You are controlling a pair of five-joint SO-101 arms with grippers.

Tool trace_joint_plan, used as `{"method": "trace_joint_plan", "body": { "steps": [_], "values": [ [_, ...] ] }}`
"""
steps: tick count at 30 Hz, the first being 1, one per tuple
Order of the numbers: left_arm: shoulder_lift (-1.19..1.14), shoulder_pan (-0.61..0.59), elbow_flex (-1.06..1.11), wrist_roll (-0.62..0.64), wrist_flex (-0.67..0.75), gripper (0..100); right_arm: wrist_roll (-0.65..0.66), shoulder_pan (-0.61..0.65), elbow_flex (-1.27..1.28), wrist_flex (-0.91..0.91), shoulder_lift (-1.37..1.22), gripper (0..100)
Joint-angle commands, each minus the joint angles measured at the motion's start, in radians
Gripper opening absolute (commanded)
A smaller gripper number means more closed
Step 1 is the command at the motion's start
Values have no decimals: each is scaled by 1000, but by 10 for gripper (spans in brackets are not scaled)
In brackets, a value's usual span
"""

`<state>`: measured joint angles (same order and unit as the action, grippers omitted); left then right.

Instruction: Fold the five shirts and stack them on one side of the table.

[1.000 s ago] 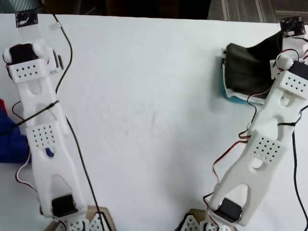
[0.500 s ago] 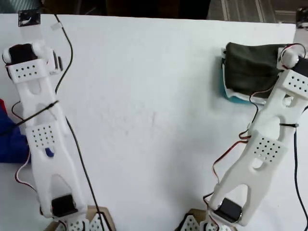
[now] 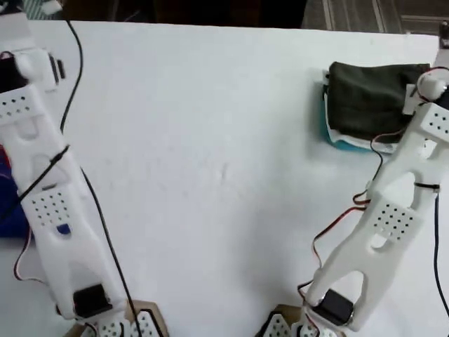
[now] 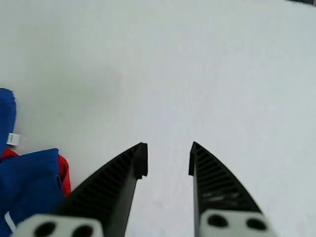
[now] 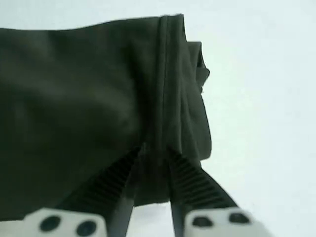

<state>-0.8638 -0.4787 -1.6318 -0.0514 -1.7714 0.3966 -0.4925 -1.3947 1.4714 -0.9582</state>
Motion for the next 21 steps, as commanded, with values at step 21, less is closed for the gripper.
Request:
{"method": "trace_joint_plan", "body": {
  "steps": [21],
  "values": [
    [939,-190,1052,-72,17,161,91,-30,-279,300,194,60]
  ]
}}
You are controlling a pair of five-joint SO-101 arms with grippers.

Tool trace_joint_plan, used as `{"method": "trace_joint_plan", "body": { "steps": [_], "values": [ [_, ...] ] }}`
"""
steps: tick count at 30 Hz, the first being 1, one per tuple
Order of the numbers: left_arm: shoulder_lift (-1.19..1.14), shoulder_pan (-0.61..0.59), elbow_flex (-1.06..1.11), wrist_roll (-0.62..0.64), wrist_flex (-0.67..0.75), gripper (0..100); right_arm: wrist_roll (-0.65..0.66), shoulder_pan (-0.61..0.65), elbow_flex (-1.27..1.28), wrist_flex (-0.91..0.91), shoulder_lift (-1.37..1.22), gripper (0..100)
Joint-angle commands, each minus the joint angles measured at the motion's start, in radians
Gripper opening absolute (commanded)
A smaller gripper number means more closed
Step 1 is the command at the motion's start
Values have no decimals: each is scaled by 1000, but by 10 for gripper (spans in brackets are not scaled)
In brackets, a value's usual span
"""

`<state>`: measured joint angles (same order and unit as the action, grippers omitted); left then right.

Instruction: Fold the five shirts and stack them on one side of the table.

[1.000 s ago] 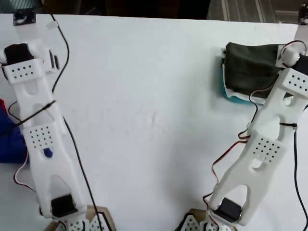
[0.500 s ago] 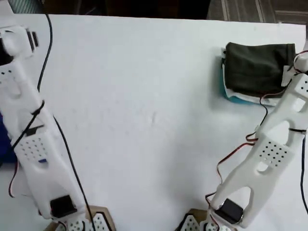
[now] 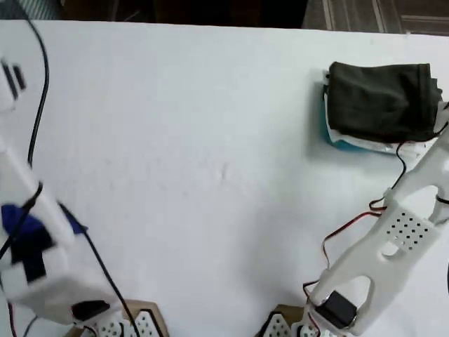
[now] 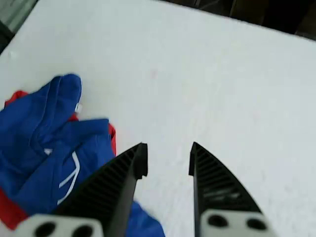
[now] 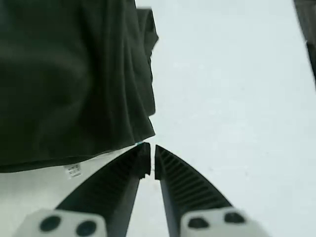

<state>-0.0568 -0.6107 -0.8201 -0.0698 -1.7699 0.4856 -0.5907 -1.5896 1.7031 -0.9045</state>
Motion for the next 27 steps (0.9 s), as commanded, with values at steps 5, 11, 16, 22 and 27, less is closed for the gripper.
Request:
{"method": "trace_joint_plan", "body": {
  "steps": [5,11,16,22,27],
  "values": [
    [190,-227,535,-209,57,163,2,150,26,68,317,170],
    [189,-350,820,-359,244,231,2,249,295,68,613,170],
    [187,-393,1046,-371,486,281,6,329,789,67,1020,170],
    [187,-390,1233,-462,684,279,11,414,1373,65,1460,170],
    [186,-394,1346,-535,815,279,11,444,1666,58,1710,170]
  ]
}}
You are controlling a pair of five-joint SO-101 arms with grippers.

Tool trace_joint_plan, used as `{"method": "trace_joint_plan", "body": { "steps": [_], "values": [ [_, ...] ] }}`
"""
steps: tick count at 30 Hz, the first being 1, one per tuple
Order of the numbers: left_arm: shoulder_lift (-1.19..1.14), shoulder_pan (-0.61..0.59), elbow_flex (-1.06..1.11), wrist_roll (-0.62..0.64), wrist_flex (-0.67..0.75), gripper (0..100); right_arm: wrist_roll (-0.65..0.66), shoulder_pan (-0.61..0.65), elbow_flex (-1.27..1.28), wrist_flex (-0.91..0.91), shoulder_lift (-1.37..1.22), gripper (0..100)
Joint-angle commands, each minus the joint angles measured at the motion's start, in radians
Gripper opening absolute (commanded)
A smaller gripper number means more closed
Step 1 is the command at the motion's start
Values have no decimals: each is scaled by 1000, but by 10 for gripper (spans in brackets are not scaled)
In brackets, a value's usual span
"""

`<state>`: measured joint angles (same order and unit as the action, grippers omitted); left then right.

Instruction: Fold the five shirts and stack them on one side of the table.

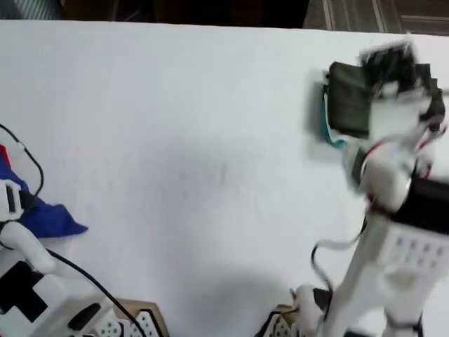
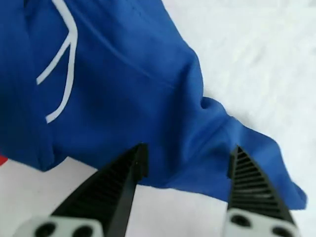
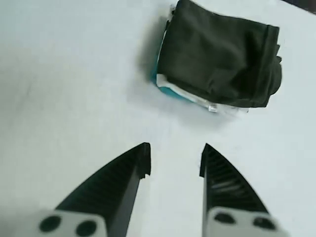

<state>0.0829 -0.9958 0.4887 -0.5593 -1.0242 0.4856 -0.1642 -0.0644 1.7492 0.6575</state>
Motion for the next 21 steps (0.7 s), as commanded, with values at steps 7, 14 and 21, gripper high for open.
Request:
{"method": "trace_joint_plan", "body": {
  "steps": [7,14,21],
  "values": [
    [49,44,101,-84,97,199,11,12,476,-68,367,170],
    [58,157,-47,-54,-138,25,5,12,824,-257,533,170],
    [58,437,-430,106,-488,26,3,12,1155,-513,634,170]
  ]
}}
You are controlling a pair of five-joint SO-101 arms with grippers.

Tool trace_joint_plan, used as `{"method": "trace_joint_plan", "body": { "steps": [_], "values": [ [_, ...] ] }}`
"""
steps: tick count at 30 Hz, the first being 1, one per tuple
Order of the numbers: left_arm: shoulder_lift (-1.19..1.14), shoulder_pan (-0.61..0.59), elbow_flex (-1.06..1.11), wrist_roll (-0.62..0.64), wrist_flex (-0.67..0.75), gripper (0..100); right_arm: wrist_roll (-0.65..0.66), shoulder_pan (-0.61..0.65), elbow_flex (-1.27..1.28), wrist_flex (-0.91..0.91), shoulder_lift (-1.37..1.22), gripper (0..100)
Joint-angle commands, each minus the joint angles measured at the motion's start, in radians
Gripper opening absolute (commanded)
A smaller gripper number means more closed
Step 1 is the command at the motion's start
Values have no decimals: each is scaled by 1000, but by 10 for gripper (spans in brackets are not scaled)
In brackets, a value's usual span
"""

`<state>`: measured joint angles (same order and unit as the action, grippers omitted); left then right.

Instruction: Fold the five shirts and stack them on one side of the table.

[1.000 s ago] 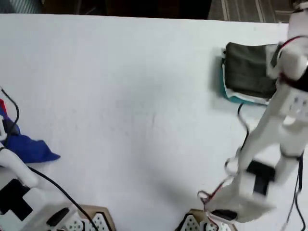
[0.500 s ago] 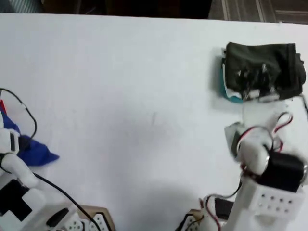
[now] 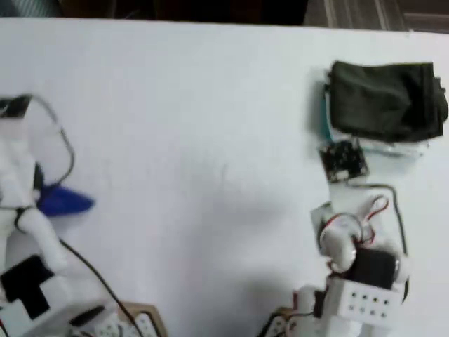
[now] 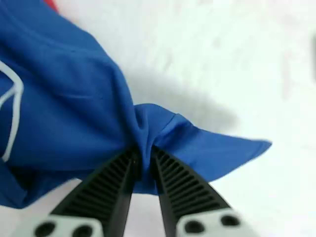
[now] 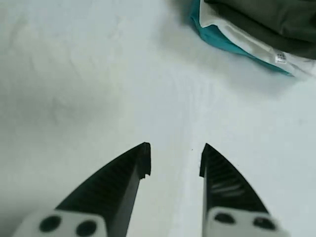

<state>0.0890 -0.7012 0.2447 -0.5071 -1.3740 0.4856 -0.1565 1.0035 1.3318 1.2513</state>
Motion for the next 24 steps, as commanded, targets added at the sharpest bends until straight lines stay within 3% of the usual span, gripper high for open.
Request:
{"method": "trace_joint_plan", "body": {
  "steps": [1,8,15,24],
  "values": [
    [52,198,-249,75,-186,26,3,4,126,-131,47,170],
    [52,594,-657,215,-413,26,3,2,394,-395,56,170],
    [54,772,-794,264,-411,26,2,4,585,-578,58,170],
    [203,996,-1004,265,-410,26,2,8,591,-585,58,170]
  ]
}}
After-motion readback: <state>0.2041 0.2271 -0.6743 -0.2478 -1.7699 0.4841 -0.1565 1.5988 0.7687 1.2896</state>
